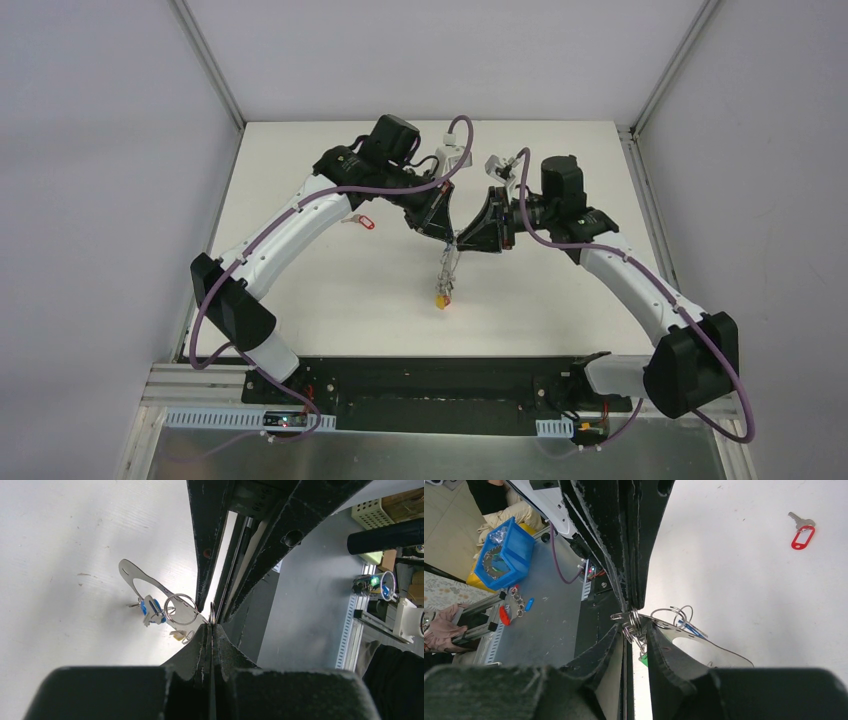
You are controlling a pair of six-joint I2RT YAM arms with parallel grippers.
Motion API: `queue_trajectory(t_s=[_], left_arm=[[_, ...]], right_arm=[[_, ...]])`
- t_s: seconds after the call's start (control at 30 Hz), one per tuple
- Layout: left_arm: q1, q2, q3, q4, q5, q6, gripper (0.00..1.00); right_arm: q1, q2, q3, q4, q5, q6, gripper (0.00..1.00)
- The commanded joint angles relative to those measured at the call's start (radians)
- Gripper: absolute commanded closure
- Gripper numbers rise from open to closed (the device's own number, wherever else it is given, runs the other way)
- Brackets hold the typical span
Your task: Put the keys on the keyring
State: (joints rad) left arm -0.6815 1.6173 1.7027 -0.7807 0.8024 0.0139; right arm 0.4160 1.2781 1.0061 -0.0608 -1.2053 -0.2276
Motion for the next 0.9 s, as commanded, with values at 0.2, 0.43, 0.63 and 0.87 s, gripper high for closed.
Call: queue_trajectory(t_s=[0.2,0.43,0.63,0.87], left_arm=[[-0.007,-0.026,0.0,0.044,0.022,-0.011,1.0],[0.002,-0.037,0.003,0.043,0.031,-0.011,1.0],[0.08,-0.083,0.005,0.083,0.161,-0.048,0.79],[0.152,-0.244,-0.266,0.595,0.244,-0.208,0.68]], right_arm=[[0.017,0.011,0.041,0.136,-0.036,0.09,0.87],[0.016,0.013,0.031,0.169,-0.03,0.119,1.0],[-0.003,0.012,-0.04,0.393,-0.043,0.336,1.0],[-0.012,0.055,-0.152,0.937,-0.017,0.773,1.0]])
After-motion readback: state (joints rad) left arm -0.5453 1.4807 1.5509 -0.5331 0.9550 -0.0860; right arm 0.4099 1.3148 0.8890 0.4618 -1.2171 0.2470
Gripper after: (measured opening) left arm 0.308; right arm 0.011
